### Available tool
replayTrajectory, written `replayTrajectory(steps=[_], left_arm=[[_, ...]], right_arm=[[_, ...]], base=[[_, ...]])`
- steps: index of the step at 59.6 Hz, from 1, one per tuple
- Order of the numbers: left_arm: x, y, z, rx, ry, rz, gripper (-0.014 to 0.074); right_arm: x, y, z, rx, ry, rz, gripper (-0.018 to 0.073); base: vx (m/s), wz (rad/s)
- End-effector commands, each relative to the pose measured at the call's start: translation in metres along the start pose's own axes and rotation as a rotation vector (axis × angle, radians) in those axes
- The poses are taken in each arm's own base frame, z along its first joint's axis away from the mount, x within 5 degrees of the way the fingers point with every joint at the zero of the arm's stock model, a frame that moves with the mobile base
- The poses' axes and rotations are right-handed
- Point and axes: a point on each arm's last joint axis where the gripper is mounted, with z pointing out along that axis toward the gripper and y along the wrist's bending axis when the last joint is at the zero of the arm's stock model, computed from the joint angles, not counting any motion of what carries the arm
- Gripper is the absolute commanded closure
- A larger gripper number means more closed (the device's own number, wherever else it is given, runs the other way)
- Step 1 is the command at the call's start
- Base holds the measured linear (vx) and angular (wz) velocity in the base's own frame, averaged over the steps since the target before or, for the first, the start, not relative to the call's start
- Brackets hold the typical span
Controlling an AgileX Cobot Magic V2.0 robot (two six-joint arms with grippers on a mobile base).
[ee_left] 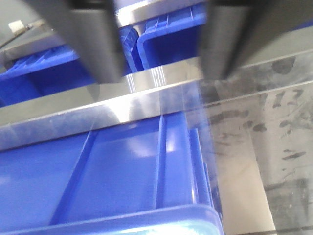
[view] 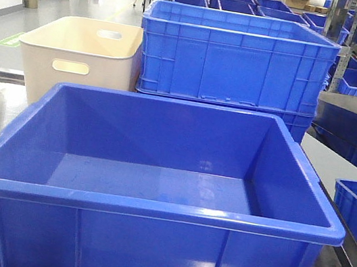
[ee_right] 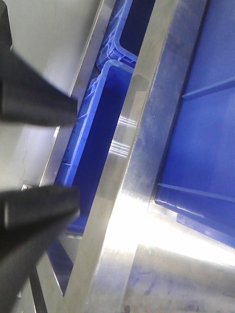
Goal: Pick red and yellow blocks into blue bin
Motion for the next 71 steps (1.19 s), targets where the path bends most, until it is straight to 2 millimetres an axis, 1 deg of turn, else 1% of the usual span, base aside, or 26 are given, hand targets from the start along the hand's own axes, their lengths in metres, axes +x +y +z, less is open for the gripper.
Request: replayTrajectory(steps=[1,6,12,18,56,61,67,71], left_arm=[[-0.015,-0.002,-0.004,0.015,-0.113,-0.004,0.0319],[-0.015,-0.002,-0.004,0.015,-0.119,-0.004,0.0421],[-0.015,-0.002,-0.004,0.015,-0.119,-0.004,0.0531],[-0.015,-0.002,-0.004,0.016,-0.121,-0.003,0.0606],[-0.014,-0.002,-0.004,0.015,-0.11,-0.004,0.0605],[-0.014,0.0,-0.004,0.0,-0.138,0.028,0.0605],[-0.004,0.005,-0.005,-0.036,-0.227,0.015,0.0605],[0.009,0.009,-0.004,-0.059,-0.299,-0.004,0.0605]], right_arm=[[-0.012,-0.001,-0.007,0.007,-0.093,-0.001,0.0375],[-0.012,-0.001,-0.007,0.007,-0.093,-0.001,0.0474],[-0.012,-0.001,-0.007,0.007,-0.091,-0.001,0.0568],[-0.011,-0.001,-0.007,0.011,-0.086,-0.003,0.0575],[-0.01,-0.002,-0.007,0.012,-0.073,-0.002,0.0569],[-0.01,-0.002,-0.007,0.012,-0.073,-0.002,0.0569],[-0.01,-0.002,-0.007,0.013,-0.073,-0.003,0.0569],[-0.01,-0.002,-0.007,0.017,-0.073,-0.007,0.0569]], base=[[0.0,0.0],[0.0,0.0],[0.0,0.0],[0.0,0.0],[0.0,0.0],[0.0,0.0],[0.0,0.0],[0.0,0.0]])
